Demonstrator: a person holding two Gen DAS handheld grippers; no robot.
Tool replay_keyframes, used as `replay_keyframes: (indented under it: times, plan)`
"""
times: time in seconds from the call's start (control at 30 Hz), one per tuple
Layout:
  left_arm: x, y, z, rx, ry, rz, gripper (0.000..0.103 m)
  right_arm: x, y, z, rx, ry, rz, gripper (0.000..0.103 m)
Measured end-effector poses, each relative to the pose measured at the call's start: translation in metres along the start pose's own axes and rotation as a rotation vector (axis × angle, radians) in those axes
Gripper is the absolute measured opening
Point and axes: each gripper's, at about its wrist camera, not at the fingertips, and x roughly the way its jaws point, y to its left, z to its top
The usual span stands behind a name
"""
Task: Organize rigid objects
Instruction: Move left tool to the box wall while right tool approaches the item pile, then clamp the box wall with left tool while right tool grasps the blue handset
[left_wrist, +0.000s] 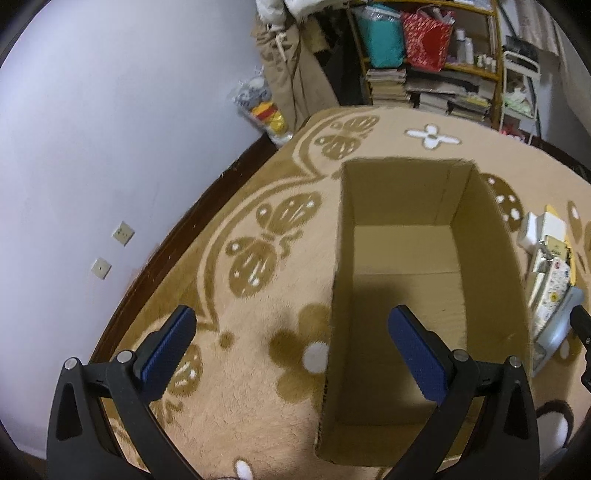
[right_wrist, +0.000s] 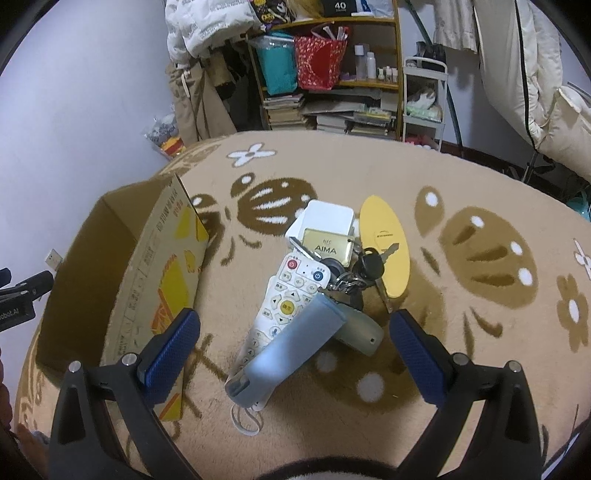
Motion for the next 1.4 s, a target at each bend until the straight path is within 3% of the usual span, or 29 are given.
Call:
replay_keyframes:
  times: [0.43, 0.57, 1.0, 1.27, 1.4]
  plan:
    - [0.039, -0.007, -0.003, 0.014, 0.102, 0.017, 0.103, 0.030, 0.003, 0.001, 0.016, 0.071, -0.005, 0.103]
    - [0.045, -0.011, -0.004, 0.038, 0.114, 0.050, 0.103, 0.035, 0.001, -0.003, 0.031, 0.093, 0.003, 0.103]
    - [0.060, -0.007, -0.006, 0.005, 0.163, 0.053, 0.102, 0.041, -0.014, -0.008, 0.128, 0.143, 0.004, 0.103]
    - [0.068, -0.010, -0.009, 0.009, 0.196, 0.018, 0.082, 0.037, -0.012, -0.013, 0.132, 0.152, -0.032, 0.093]
    - [0.071, -0.012, -0.011, 0.005, 0.215, -0.008, 0.063, 0.034, -0.013, -0.016, 0.149, 0.156, -0.016, 0.090]
